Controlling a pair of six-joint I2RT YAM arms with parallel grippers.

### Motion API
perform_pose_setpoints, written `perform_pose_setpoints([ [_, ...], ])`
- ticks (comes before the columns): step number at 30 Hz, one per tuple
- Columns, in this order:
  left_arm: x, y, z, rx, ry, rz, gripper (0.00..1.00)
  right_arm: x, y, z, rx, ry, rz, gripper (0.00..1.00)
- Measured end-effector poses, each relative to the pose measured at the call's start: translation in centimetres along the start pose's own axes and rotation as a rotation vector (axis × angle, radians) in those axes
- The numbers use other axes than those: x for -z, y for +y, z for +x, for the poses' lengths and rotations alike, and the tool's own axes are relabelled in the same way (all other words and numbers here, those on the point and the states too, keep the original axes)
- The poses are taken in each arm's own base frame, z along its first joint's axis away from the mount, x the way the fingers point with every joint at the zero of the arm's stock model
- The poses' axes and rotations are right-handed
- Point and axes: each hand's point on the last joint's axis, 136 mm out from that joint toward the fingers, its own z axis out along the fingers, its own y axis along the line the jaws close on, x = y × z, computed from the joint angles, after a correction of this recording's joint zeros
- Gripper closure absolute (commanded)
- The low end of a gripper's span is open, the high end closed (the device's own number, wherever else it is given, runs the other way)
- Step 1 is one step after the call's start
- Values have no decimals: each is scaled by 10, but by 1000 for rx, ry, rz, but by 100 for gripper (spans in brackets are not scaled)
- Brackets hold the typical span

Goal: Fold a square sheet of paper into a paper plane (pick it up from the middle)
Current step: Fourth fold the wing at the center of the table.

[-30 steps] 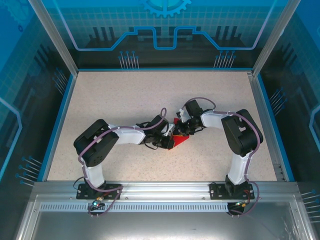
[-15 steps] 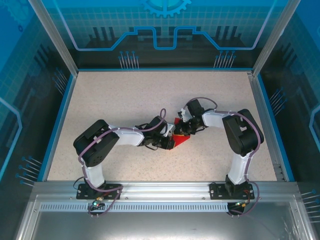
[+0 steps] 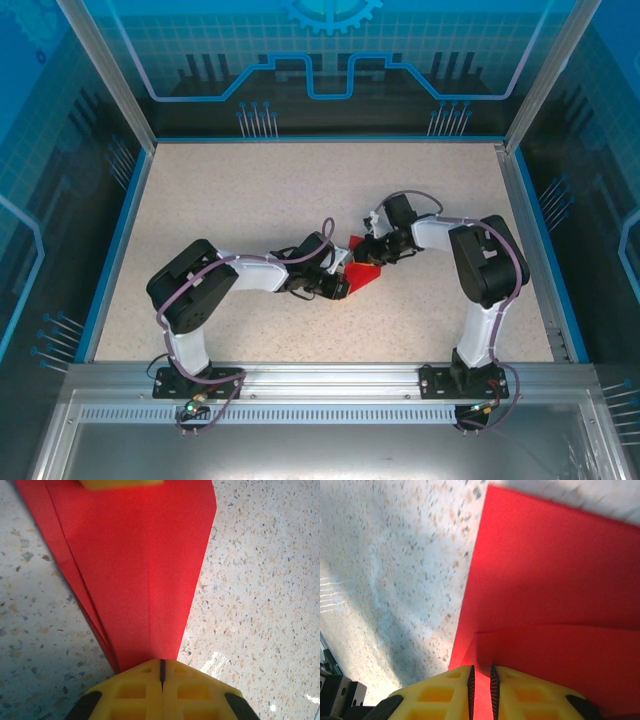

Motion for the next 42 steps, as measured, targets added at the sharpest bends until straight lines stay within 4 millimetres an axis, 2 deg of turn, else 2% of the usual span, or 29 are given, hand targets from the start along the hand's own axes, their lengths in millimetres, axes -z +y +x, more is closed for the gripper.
perform_pose_setpoints([
  [8,0,0,0,-26,2,-1,100,14,-20,-27,-42,-69,11,81],
  [17,1,0,1,-37,3,-1,100,17,-24,-35,-98,-76,-35,80],
  [24,3,1,3,-46,14,-7,100,32,-44,-56,-123,-156,-19,80],
  [33,6,0,7,-29,50,-17,100,42,-52,-64,-115,-199,24,80],
  [37,8,0,9,-18,69,-25,99,61,-45,-69,-89,-247,39,79],
  [42,11,-1,11,14,98,-38,92,93,-17,-65,-26,-317,19,77],
])
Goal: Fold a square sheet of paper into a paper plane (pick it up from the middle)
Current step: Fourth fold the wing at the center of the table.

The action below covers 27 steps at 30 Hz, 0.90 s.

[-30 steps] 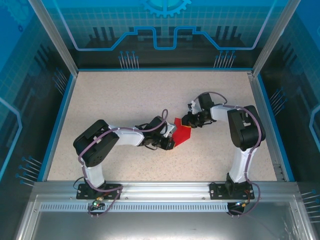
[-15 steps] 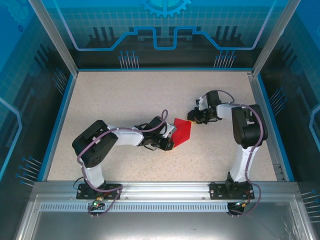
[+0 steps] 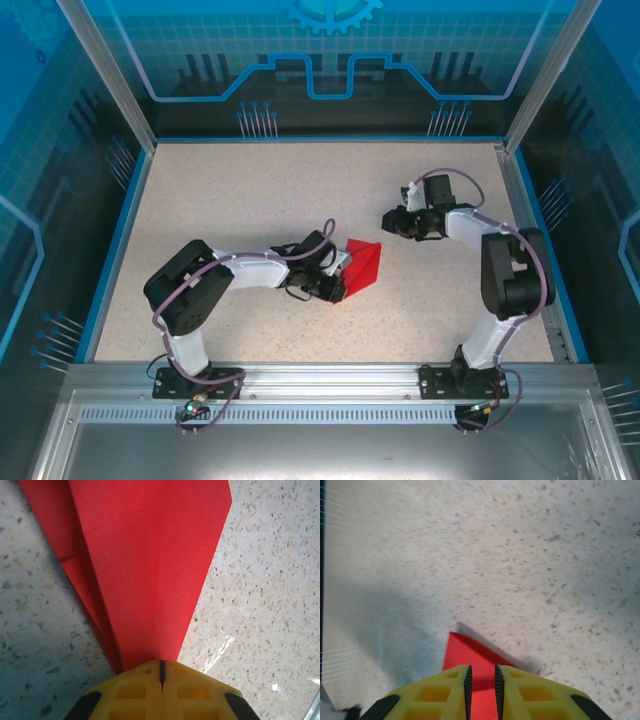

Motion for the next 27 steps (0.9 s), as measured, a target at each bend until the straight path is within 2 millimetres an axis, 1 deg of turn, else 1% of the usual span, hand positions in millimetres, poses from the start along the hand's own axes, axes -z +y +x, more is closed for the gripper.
perform_pose_setpoints([
  [1,1,-1,-1,4,3,-1,90,5,5,2,7,-6,-9,77],
  [3,3,-4,-3,9,6,4,90,12,13,13,13,-4,-26,77],
  [5,6,-8,-7,6,0,11,88,12,20,28,13,20,-42,77],
  [9,16,-18,-19,5,-27,27,82,-3,31,73,3,118,-63,77],
  [11,20,-22,-24,5,-40,32,82,-11,36,89,-6,159,-75,77],
  [12,22,-24,-28,6,-48,35,82,-14,36,94,-11,171,-78,77],
  [16,26,-29,-41,-3,-75,42,78,-30,38,100,-25,190,-93,78],
  [18,27,-29,-44,-3,-81,33,77,-38,35,102,-36,200,-93,78],
  [21,27,-23,-45,5,-83,10,76,-47,30,106,-55,212,-88,78],
  [23,27,-18,-45,12,-83,-6,70,-52,27,106,-64,216,-85,79],
  [27,28,-7,-48,36,-89,-22,64,-56,28,105,-64,215,-89,79],
])
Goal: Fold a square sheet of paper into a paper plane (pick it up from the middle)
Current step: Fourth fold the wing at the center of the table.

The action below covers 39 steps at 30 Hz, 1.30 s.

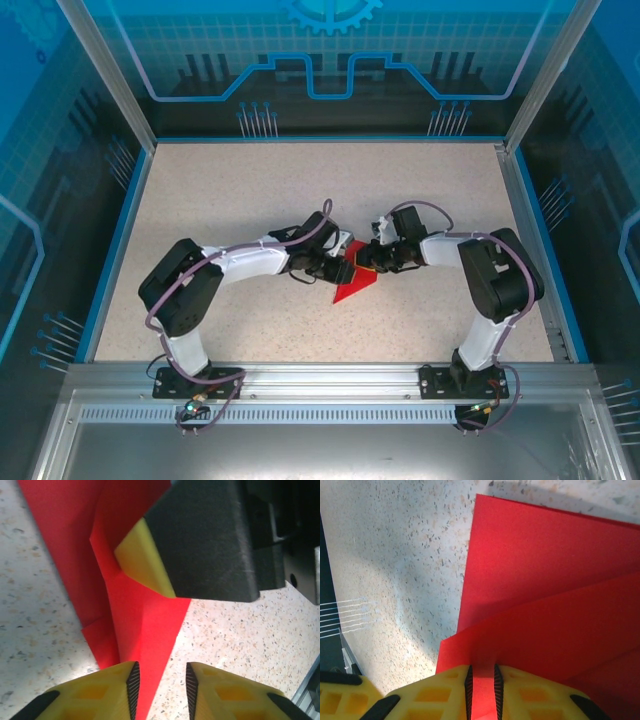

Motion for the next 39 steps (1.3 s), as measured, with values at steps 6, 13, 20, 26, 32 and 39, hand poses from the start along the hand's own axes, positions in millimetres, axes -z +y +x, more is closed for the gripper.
perform_pose_setpoints([
  [6,-2,13,-5,52,3,14,61,-1,2,-3,9,-10,-7,79],
  [13,-12,17,6,87,54,36,61,-1,2,-3,9,-10,-6,79],
  [20,-23,22,9,102,80,32,73,-1,2,-3,9,-10,-6,79],
  [26,-25,22,7,99,80,33,88,-1,2,-3,9,-10,-6,79],
  [32,-26,23,7,100,80,33,100,0,0,-1,11,-3,5,79],
  [39,-27,25,10,103,84,29,100,5,5,-3,28,-11,7,79],
])
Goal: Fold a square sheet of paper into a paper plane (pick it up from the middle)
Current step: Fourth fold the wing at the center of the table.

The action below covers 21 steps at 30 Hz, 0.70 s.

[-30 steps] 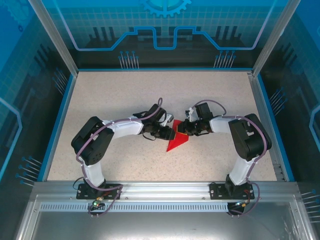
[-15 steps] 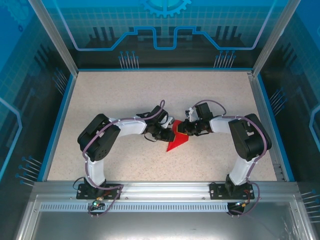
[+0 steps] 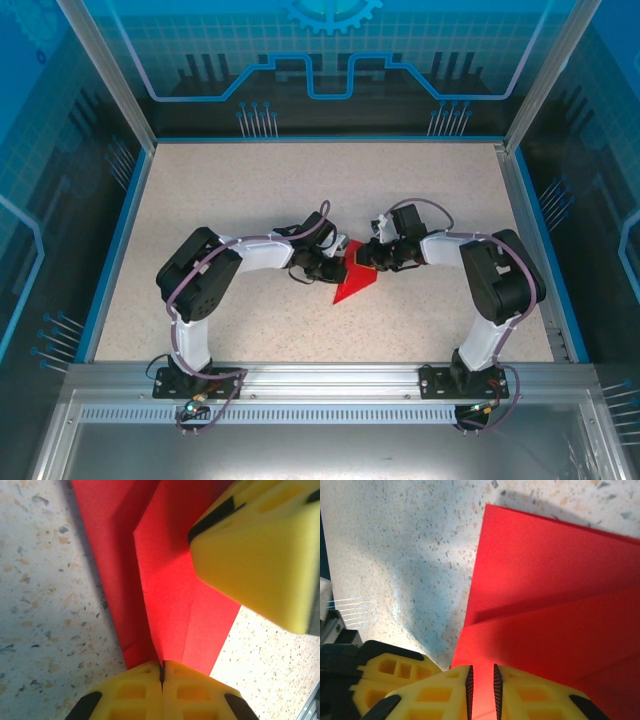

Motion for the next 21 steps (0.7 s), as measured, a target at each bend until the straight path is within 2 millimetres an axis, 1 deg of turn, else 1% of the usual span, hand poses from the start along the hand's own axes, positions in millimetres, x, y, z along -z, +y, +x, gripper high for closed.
perform_pose_setpoints([
  [4,-1,3,2,2,0,-9,100,0,5,-5,14,-9,-3,79],
  [7,-1,5,3,3,1,-12,100,0,5,-7,18,-14,7,79],
  [13,-1,5,3,-5,0,-13,100,-2,2,-24,49,-36,47,79],
  [16,-2,5,3,-8,1,-13,100,-3,-3,-32,60,-43,69,80],
  [21,-2,5,3,-24,-1,-12,100,-1,-26,-43,34,-52,104,79],
])
